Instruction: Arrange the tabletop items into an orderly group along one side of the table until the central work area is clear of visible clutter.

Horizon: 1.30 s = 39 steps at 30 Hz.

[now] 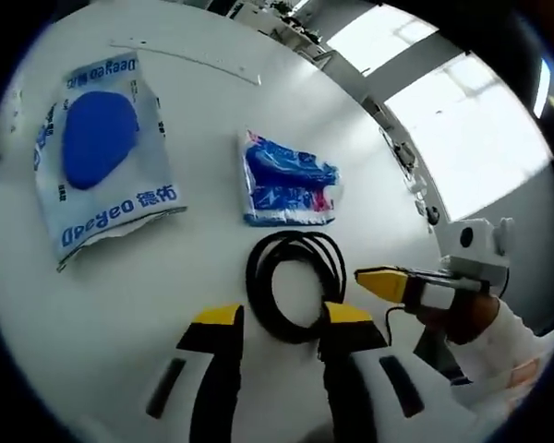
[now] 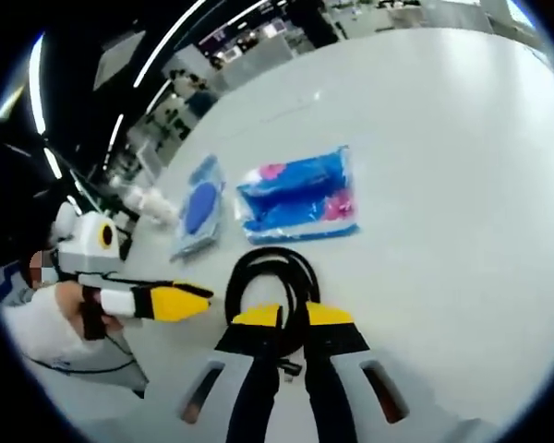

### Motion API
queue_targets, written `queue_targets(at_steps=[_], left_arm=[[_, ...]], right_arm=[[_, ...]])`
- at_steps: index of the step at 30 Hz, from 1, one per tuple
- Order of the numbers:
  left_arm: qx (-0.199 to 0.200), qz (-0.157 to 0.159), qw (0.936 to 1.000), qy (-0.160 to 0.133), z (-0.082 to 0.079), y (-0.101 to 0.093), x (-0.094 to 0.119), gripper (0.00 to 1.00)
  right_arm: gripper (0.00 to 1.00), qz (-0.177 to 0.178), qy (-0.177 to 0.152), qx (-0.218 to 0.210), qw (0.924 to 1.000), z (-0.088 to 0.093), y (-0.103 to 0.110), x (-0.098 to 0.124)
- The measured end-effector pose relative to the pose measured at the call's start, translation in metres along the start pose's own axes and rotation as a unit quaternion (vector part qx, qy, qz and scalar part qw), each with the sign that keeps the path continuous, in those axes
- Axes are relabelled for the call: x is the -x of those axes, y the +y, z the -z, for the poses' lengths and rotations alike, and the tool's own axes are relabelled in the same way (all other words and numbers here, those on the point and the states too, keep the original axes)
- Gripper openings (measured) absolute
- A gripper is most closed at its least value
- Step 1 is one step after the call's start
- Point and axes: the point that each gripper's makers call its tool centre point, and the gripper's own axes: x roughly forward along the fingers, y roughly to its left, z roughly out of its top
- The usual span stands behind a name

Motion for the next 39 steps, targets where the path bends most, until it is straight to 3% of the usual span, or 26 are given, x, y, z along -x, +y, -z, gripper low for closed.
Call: queue_targets(at_steps=[6, 12, 18, 20, 28, 35, 39], left_arm=[[-0.060, -0.006, 0.9980, -0.019, -0.003, -0.001, 0.014, 0.40], [-0.113, -0.029, 0.9925, -0.038, -0.002, 0.005, 0.037, 0.53], [-0.138, -0.063, 0.9871, -0.051, 0.003, 0.019, 0.060, 0.71], [-0.135, -0.071, 0.9870, -0.052, 0.006, 0.025, 0.066, 0.76], [-0.080, -0.088, 0.9906, -0.068, 0.016, 0.051, 0.096, 0.76], [-0.035, -0.101, 0.9857, -0.130, -0.002, 0.068, 0.119, 0.76], [-0.004, -0.096, 0.9841, -0.149, -0.004, 0.072, 0.125, 0.76]], right_arm=[[0.19, -0.007, -0.018, 0.006, 0.9998, 0.003, 0.007, 0.018], [0.41, -0.015, -0.019, 0.047, 0.9986, 0.012, 0.016, 0.031], [0.53, -0.016, -0.021, 0.067, 0.9974, 0.020, 0.025, 0.041], [0.55, -0.018, -0.024, 0.064, 0.9975, 0.022, 0.028, 0.043], [0.61, -0.015, -0.033, 0.056, 0.9978, 0.033, 0.031, 0.053], [0.63, 0.006, -0.036, 0.040, 0.9986, 0.026, 0.017, 0.066], [0.64, 0.003, -0.040, 0.037, 0.9985, 0.022, 0.018, 0.065]])
